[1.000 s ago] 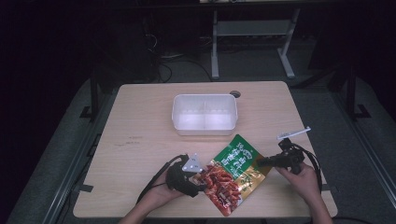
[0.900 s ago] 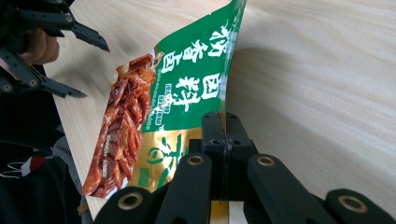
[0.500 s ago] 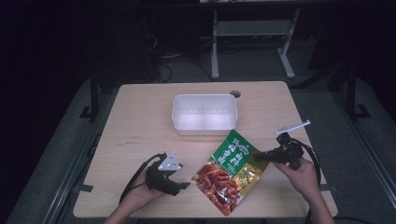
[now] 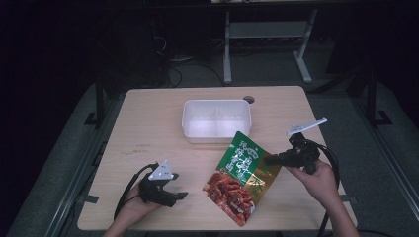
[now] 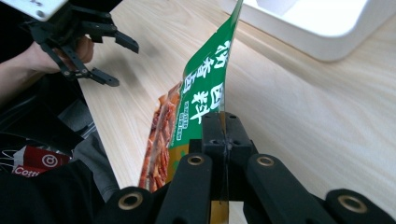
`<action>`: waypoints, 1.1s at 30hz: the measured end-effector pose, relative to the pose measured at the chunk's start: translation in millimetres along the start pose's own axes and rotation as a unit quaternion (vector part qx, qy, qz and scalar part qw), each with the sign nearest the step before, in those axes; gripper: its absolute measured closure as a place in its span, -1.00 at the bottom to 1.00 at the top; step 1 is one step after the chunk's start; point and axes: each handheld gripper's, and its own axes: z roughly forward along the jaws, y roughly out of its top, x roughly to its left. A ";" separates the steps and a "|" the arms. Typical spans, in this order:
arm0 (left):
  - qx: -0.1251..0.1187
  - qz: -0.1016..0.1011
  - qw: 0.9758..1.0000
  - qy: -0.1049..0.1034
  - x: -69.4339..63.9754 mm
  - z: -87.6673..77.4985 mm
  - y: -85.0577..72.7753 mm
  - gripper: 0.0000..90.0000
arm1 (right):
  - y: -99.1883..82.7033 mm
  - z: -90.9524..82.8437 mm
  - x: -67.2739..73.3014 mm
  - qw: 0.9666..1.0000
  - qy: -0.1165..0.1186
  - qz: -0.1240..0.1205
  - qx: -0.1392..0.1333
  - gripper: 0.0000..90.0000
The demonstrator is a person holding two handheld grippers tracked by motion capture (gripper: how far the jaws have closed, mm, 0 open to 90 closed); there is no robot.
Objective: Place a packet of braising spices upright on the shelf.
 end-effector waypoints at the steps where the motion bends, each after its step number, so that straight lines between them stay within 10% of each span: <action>1: -0.001 0.000 1.000 0.003 0.0 -1.4 -0.5 -0.39 | 2.2 -1.2 2.5 1.000 0.000 -0.002 -0.001 0.99; 33: -0.009 -0.018 0.999 0.025 10.1 -10.8 -10.5 -0.41 | 48.1 -22.4 53.9 0.998 -0.006 -0.062 0.006 0.99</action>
